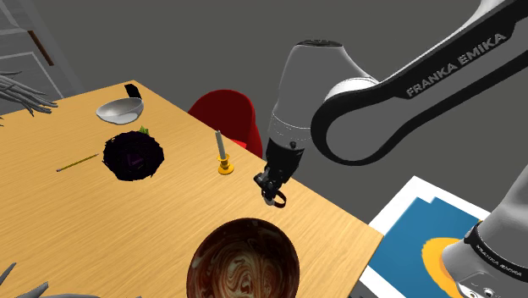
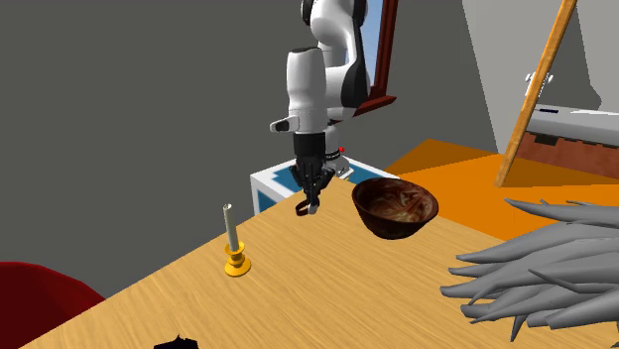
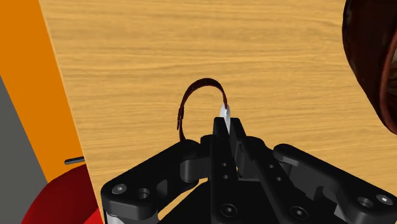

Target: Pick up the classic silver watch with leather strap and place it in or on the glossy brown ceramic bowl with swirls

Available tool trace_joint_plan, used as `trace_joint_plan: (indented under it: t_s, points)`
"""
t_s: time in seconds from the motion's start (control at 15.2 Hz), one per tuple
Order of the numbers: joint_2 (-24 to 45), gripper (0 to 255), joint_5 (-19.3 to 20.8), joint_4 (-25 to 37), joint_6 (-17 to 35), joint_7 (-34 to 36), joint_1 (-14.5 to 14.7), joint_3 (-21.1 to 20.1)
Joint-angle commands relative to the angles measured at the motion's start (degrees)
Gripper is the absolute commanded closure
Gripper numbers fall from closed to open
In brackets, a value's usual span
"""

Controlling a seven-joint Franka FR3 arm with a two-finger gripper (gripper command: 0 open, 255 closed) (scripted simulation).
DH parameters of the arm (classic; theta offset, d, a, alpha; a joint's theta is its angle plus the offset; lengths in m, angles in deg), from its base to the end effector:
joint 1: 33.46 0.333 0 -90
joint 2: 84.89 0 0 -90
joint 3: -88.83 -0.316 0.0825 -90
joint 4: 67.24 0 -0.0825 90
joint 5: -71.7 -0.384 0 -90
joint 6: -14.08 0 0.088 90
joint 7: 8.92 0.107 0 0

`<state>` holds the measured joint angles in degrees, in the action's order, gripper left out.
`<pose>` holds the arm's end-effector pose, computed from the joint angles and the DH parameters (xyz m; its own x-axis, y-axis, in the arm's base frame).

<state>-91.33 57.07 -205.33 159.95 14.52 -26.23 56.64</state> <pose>0.3880 0.3159 0.3718 0.9858 0.0712 0.1523 0.1020 -0.9734 -0.2052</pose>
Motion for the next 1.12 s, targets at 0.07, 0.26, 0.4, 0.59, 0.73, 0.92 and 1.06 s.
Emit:
trace_joint_plan:
  t_s: [0.07,0.26,0.4,0.59,0.73,0.92,1.06]
  points:
    - [-1.7,255,-0.7,1.0,-2.7,-0.4,0.1,0.4]
    - [-3.3,255,-1.2,2.2,-5.2,-0.6,0.1,0.8]
    - [-4.2,255,-1.4,3.0,-6.9,-0.7,0.1,1.0]
    - [-5.5,255,-1.6,4.2,-9.4,-0.7,0.2,1.4]
    - [-6.3,255,-1.7,5.2,-11.1,-0.7,0.2,1.7]
    - [-7.3,255,-1.8,6.6,-13.6,-0.7,0.1,2.1]
    - [-8.0,255,-1.9,7.7,-15.2,-0.6,0.1,2.3]
